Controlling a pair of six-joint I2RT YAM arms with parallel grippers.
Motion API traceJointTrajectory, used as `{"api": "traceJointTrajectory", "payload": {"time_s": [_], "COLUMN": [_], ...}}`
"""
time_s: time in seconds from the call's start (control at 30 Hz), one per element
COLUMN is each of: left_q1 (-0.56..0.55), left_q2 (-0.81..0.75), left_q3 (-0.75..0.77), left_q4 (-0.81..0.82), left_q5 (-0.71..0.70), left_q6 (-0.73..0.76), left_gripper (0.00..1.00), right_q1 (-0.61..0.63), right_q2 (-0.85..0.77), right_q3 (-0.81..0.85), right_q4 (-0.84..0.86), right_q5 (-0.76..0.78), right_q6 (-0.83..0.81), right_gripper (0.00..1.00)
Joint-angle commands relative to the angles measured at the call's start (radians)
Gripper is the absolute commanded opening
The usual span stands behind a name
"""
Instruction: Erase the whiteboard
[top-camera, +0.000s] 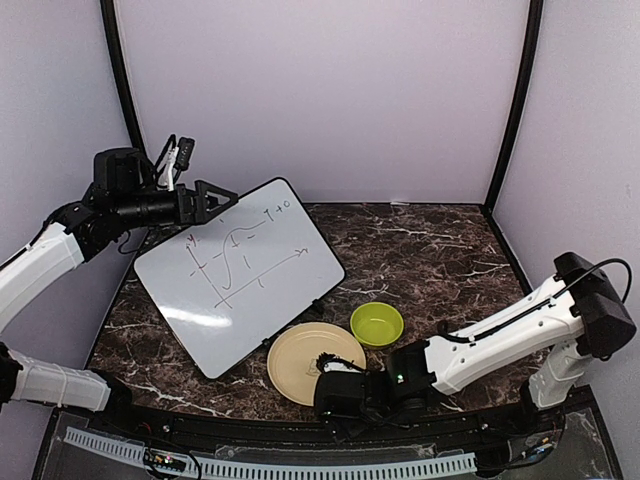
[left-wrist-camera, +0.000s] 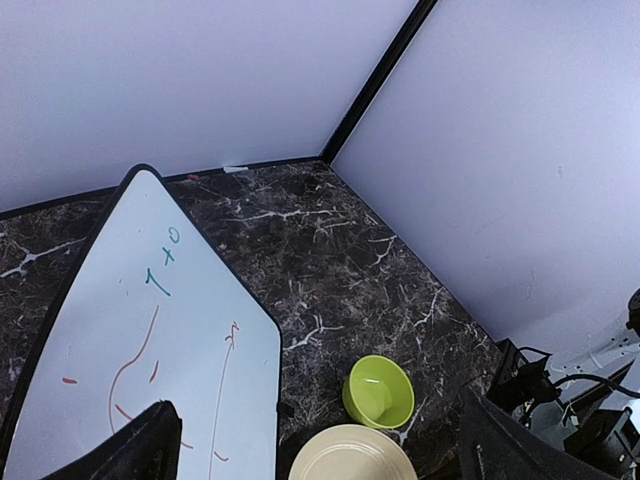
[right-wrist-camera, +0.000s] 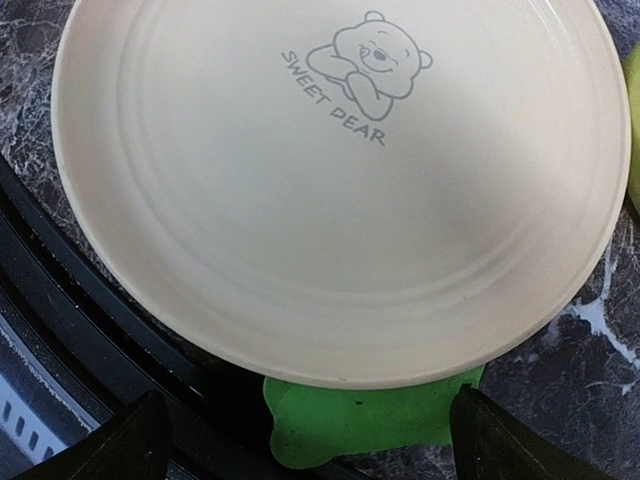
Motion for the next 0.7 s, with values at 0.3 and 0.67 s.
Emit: {"api": "traceJointTrajectory", "payload": {"time_s": [0.3, 0.67], "left_q1": [0.005, 0.005], "left_q2": [-0.019, -0.020], "left_q3": [-0.026, -0.028], "left_q4": [0.043, 0.059], "left_q5": [0.015, 0.027], "left_q6": [-0.007, -0.011], "left_gripper": [0.99, 0.99], "right_q1": [-0.043, -0.053], "right_q2": [-0.133, -0.066], "right_q3": [-0.090, -0.096], "right_q4": [0.001, 0.048], "right_q5": [0.025, -0.041], "right_q6": [0.026, 0.008], "right_gripper": [0.99, 0.99]}}
